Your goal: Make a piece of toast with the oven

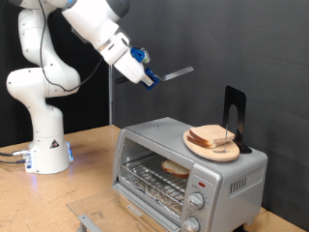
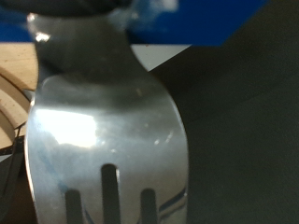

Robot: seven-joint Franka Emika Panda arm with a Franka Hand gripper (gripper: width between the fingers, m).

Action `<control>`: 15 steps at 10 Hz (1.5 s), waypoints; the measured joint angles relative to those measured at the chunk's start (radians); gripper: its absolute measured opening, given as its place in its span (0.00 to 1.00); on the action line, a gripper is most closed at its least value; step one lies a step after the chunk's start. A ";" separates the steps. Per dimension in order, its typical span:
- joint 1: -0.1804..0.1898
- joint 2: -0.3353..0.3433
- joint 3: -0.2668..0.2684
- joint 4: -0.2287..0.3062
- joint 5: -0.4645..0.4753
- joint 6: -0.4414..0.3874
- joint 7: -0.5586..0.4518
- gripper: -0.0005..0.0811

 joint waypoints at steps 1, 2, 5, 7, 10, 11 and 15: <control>-0.001 0.005 0.032 -0.005 -0.005 0.029 0.016 0.50; -0.002 0.014 0.060 -0.011 -0.010 0.056 0.030 0.50; -0.005 0.067 0.129 -0.034 -0.015 0.139 0.035 0.50; -0.006 0.104 0.160 -0.050 -0.014 0.195 0.033 0.50; -0.005 0.163 0.195 -0.058 -0.003 0.271 0.026 0.50; -0.004 0.182 0.208 -0.058 0.000 0.295 0.025 0.50; 0.001 0.226 0.225 -0.055 0.052 0.343 -0.019 0.82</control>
